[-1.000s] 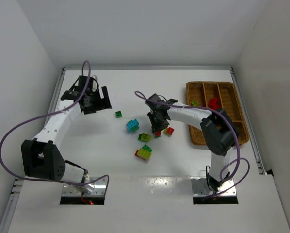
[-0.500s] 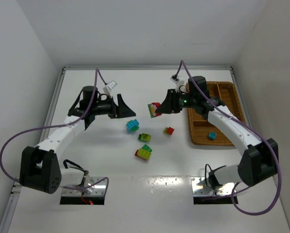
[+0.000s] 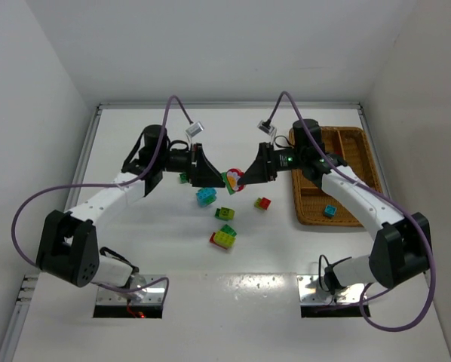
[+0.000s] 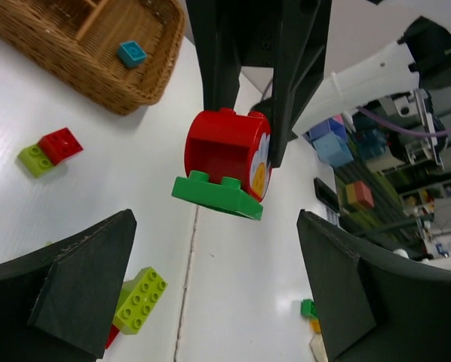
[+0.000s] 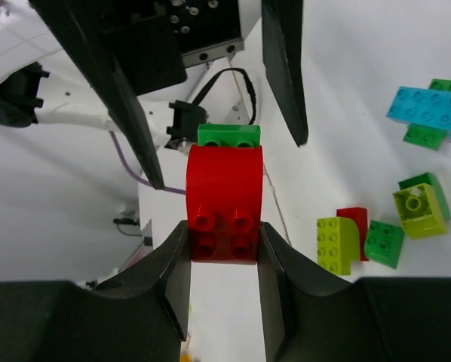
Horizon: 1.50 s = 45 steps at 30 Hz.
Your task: Sort the legos into containers by color
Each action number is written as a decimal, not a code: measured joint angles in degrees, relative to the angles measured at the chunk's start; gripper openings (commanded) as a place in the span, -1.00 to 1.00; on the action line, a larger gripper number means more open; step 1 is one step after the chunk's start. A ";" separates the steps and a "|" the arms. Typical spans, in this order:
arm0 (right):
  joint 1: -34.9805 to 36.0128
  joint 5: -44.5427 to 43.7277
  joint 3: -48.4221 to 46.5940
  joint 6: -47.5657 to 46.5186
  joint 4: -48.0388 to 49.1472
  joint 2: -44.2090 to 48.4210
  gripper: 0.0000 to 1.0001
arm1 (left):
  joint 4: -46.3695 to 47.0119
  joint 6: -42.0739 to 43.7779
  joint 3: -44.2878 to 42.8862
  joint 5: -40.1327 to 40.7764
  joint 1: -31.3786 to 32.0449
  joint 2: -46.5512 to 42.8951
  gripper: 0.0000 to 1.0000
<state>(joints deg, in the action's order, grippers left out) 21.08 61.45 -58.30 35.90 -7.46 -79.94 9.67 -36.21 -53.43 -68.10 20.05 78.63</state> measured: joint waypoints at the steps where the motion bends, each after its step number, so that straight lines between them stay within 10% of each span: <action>1: 0.00 0.50 0.00 0.15 0.17 -0.02 -0.71 | -0.11 0.28 0.00 -0.48 0.31 0.28 0.87; 26: 1.01 3.98 -0.17 0.68 2.47 -1.68 -0.71 | -5.07 5.51 -3.58 -5.68 2.47 3.67 -0.24; 32: 0.92 3.37 -0.79 -0.85 1.07 -1.66 -0.71 | -6.75 5.57 -4.39 -5.44 2.47 3.89 -1.00; 45: -7.15 -15.06 -2.71 -7.19 -10.25 4.79 -0.74 | -9.64 5.40 -5.68 -0.52 -0.44 10.03 -1.00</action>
<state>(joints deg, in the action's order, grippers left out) 13.93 46.39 -61.01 28.71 -17.72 -75.16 0.03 -30.81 -59.11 -68.62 19.62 88.66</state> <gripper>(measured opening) 0.349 0.423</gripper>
